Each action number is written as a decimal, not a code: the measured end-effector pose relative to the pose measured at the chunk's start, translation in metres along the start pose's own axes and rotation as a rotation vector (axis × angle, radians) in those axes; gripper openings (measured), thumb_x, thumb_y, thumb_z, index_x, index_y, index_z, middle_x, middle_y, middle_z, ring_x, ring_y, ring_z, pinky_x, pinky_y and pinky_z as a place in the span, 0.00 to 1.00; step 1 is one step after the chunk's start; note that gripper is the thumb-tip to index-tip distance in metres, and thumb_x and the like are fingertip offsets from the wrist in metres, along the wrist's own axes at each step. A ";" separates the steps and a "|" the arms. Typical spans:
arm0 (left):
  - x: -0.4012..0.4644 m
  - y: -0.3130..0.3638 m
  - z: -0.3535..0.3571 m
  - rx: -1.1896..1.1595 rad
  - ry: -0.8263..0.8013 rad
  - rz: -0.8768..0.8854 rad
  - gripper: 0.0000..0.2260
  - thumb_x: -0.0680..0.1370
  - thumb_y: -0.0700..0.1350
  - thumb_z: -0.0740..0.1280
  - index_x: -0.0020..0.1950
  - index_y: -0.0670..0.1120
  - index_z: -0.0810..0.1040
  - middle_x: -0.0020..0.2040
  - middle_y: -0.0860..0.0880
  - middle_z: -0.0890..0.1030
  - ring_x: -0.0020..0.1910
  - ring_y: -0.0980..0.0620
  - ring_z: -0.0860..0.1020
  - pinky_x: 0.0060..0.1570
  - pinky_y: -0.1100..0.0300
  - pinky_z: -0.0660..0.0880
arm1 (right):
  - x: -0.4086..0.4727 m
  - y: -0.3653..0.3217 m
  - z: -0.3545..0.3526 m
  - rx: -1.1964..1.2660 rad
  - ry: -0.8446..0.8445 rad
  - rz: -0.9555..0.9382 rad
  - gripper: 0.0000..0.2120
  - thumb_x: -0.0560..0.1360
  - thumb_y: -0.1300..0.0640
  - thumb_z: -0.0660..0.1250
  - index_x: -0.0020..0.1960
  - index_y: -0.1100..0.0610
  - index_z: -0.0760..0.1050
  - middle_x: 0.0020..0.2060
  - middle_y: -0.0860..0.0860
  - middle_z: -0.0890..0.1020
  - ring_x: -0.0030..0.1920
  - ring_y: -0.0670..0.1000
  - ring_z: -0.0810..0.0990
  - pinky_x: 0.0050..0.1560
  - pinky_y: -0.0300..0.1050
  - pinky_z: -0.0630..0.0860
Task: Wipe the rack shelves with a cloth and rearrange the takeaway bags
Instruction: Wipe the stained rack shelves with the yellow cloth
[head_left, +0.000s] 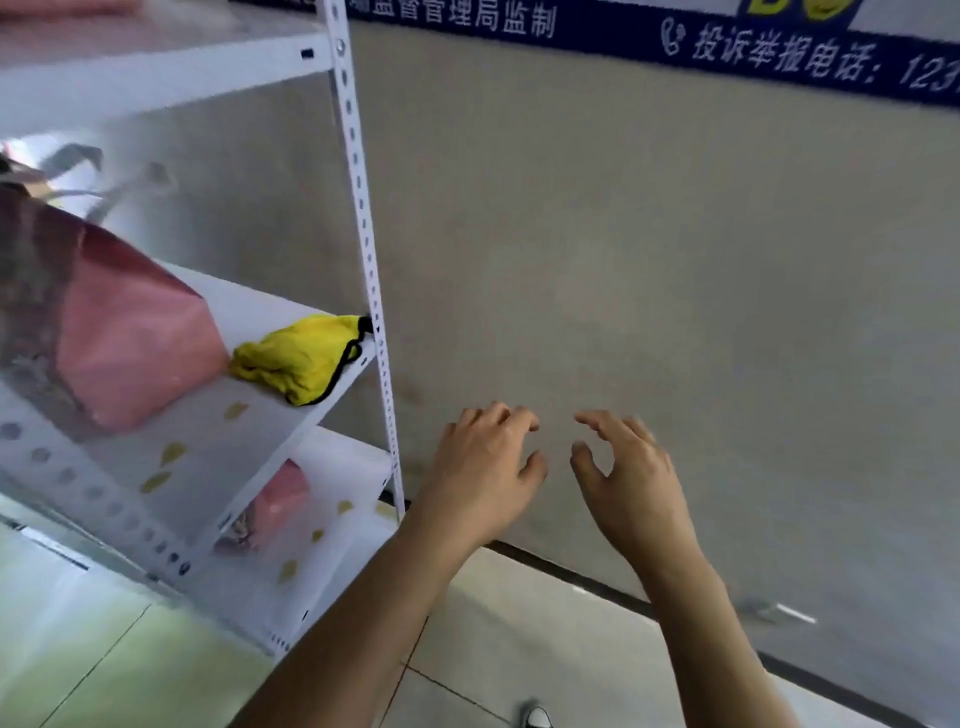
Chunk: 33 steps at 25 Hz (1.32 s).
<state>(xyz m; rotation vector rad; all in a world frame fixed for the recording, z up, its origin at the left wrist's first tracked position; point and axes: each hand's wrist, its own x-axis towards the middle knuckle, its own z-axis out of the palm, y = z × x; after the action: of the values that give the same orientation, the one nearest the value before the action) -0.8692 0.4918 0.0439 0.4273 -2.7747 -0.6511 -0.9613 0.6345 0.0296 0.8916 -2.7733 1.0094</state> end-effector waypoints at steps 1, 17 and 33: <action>0.009 -0.008 0.000 0.013 0.036 -0.050 0.16 0.81 0.52 0.61 0.67 0.50 0.73 0.64 0.50 0.76 0.63 0.46 0.72 0.62 0.49 0.71 | 0.019 0.000 0.010 0.017 -0.038 -0.056 0.15 0.79 0.55 0.67 0.65 0.51 0.78 0.60 0.50 0.80 0.62 0.53 0.78 0.65 0.53 0.73; -0.013 -0.106 -0.058 0.211 0.359 -0.808 0.14 0.82 0.51 0.61 0.66 0.50 0.74 0.60 0.48 0.77 0.58 0.45 0.73 0.60 0.49 0.70 | 0.150 -0.127 0.160 0.505 -0.537 -0.617 0.17 0.77 0.62 0.69 0.65 0.52 0.78 0.53 0.51 0.80 0.56 0.54 0.80 0.58 0.53 0.77; -0.041 -0.159 -0.007 0.299 0.242 -1.061 0.27 0.83 0.54 0.57 0.81 0.53 0.57 0.82 0.49 0.57 0.79 0.48 0.57 0.76 0.51 0.55 | 0.210 -0.193 0.279 -0.235 -0.854 -0.753 0.40 0.75 0.31 0.59 0.81 0.43 0.50 0.81 0.53 0.52 0.81 0.58 0.47 0.77 0.66 0.42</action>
<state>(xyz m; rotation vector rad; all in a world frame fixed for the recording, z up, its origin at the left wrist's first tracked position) -0.7941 0.3673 -0.0317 1.9331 -2.2352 -0.3049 -0.9931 0.2409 -0.0280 2.4771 -2.5006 0.1678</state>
